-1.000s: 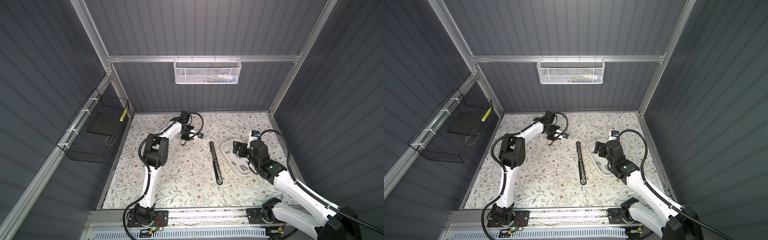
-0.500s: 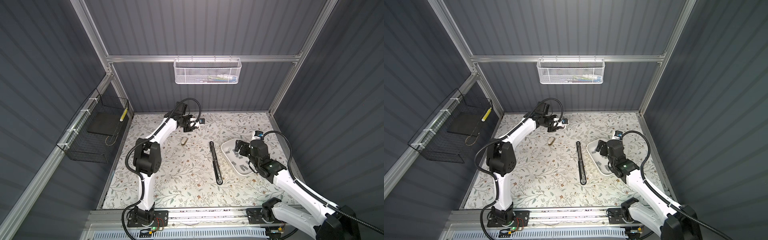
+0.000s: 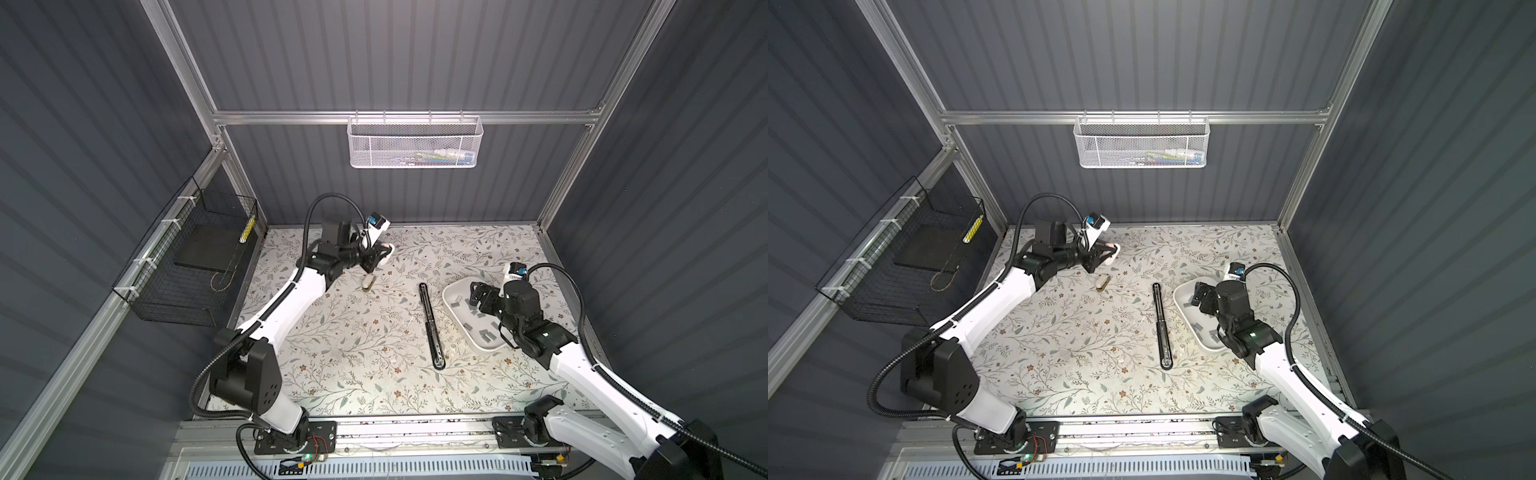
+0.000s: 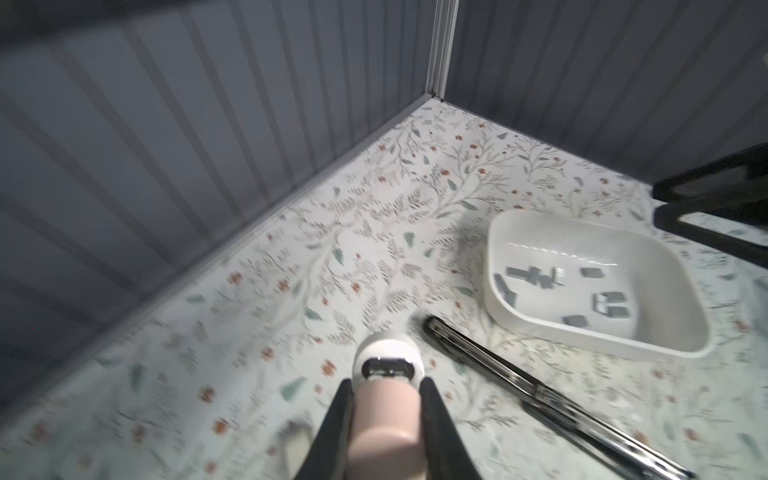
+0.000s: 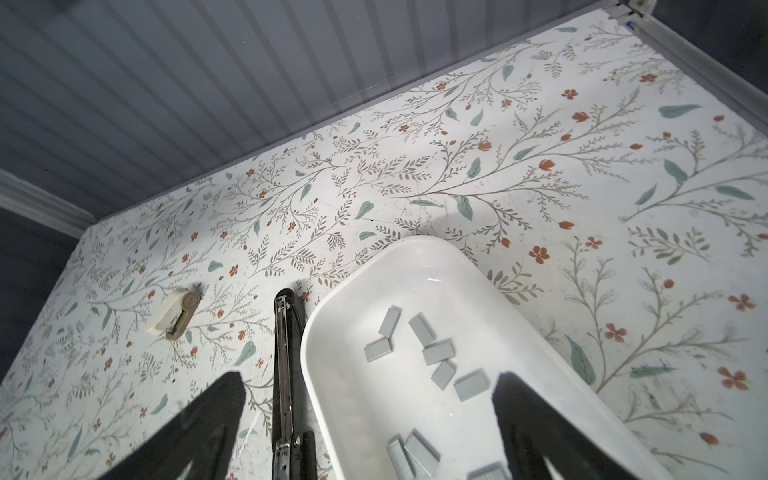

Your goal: Load the staples into the stapler

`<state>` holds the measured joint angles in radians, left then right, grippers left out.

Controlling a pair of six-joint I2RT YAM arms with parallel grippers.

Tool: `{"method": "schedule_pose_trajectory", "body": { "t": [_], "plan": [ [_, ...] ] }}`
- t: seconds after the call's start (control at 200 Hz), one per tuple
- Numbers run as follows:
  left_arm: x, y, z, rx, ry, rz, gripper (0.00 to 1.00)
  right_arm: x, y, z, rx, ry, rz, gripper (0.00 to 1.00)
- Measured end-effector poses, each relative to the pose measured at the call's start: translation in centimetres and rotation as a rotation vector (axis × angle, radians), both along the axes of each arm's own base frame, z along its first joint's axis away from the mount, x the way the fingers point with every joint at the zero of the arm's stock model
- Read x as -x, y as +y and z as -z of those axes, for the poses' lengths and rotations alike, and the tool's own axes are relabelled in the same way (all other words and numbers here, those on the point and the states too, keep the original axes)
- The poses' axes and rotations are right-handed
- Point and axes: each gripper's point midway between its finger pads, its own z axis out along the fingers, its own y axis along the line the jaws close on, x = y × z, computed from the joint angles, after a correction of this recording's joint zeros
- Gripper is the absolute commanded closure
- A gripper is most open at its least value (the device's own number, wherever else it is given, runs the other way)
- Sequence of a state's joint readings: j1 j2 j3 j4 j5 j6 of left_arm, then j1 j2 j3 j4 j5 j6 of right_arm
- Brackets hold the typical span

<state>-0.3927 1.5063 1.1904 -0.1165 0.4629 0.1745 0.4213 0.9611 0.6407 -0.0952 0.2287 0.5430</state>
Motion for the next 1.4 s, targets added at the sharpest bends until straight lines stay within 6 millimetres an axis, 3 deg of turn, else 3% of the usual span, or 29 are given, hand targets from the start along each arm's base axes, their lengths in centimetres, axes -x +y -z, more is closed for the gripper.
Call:
{"method": "schedule_pose_trajectory", "body": {
  "t": [0.135, 0.25, 0.37, 0.535, 0.655, 0.815, 0.965, 1.196, 1.396],
  "plan": [
    [3.3, 0.5, 4.9, 0.093, 0.150, -0.021, 1.00, 0.2, 1.1, -0.3, -0.034, -0.010, -0.062, 0.25],
    [5.1, 0.4, 6.7, 0.142, 0.182, -0.020, 1.00, 0.5, 2.2, -0.2, -0.097, -0.008, -0.104, 0.25],
    [6.0, -0.9, 5.7, 0.164, 0.134, 0.028, 1.00, 0.1, 4.1, -0.1, -0.182, 0.028, -0.155, 0.27],
    [8.4, -4.0, 4.5, 0.151, 0.036, 0.159, 1.00, -1.3, 6.5, -0.5, -0.266, 0.038, -0.220, 0.38],
    [8.9, -4.3, 4.5, 0.163, -0.021, 0.196, 1.00, -1.5, 7.7, 0.0, -0.291, 0.048, -0.264, 0.40],
    [9.7, -4.7, 4.4, 0.159, -0.075, 0.263, 1.00, 0.0, 8.2, 0.8, -0.295, 0.053, -0.307, 0.37],
    [10.5, -5.4, 4.0, 0.154, -0.135, 0.334, 1.00, 0.9, 8.9, -1.4, -0.301, -0.017, -0.349, 0.36],
    [11.8, -6.3, 5.1, 0.135, -0.146, 0.427, 1.00, 3.2, 13.3, -1.5, -0.222, -0.035, -0.503, 0.34],
    [12.4, -6.9, 5.2, 0.131, -0.142, 0.470, 1.00, 3.3, 15.6, -1.1, -0.164, -0.026, -0.561, 0.38]
  ]
}}
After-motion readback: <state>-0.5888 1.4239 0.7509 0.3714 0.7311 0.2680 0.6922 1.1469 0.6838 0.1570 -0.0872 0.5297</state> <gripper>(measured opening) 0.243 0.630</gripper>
